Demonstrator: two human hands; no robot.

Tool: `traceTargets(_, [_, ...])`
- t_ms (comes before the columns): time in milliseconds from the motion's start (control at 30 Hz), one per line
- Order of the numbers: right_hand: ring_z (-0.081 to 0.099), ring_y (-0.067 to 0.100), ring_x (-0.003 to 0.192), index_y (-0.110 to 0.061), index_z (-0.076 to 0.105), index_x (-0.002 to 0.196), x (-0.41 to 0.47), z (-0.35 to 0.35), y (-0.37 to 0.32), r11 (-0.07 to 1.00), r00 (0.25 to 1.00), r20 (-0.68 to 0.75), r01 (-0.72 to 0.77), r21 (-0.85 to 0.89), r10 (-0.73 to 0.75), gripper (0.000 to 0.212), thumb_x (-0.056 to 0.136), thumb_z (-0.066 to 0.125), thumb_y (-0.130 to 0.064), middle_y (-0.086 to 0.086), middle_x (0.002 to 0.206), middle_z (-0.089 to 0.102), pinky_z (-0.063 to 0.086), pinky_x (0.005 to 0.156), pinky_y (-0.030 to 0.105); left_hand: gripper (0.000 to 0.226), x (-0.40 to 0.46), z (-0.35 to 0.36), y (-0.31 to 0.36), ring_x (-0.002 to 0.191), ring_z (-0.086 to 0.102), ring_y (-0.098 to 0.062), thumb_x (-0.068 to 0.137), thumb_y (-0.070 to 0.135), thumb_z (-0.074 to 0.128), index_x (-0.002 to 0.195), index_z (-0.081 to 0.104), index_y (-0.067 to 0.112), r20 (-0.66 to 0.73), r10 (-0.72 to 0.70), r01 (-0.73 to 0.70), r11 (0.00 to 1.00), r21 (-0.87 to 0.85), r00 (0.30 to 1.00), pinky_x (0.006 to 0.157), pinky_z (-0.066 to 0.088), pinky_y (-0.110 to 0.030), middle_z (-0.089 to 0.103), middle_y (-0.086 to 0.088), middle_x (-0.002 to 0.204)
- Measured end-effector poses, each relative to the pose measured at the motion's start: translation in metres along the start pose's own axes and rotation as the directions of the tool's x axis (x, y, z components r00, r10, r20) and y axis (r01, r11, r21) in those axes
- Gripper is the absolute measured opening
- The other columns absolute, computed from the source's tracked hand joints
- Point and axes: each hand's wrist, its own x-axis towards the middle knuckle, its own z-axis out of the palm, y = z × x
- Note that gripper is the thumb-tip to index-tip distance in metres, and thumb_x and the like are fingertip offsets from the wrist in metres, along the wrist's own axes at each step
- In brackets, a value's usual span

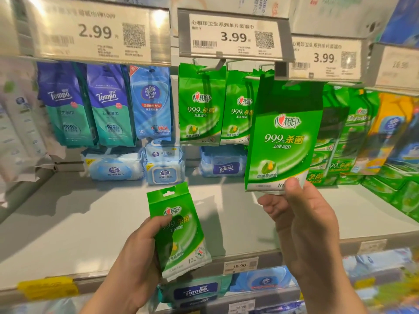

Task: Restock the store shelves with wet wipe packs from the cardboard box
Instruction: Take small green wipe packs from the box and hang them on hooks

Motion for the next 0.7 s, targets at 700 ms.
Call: traceTargets(700, [0.074, 0.016, 0.067, -0.008, 0.053, 0.111, 0.072, 0.050, 0.009, 0.984, 0.967, -0.192, -0.150, 0.099, 0.167, 0.023, 0.101, 0.065, -0.024, 0.012, 0.088, 0.064, 0.052, 0.056, 0.023, 0.019, -0.004, -0.022, -0.005, 0.049, 0.068, -0.020, 0.096, 0.015, 0.056, 0.104, 0.067, 0.001, 0.133, -0.005, 0.018, 0.996, -0.090, 0.991, 0.046, 0.052, -0.021, 0.076, -0.013, 0.073])
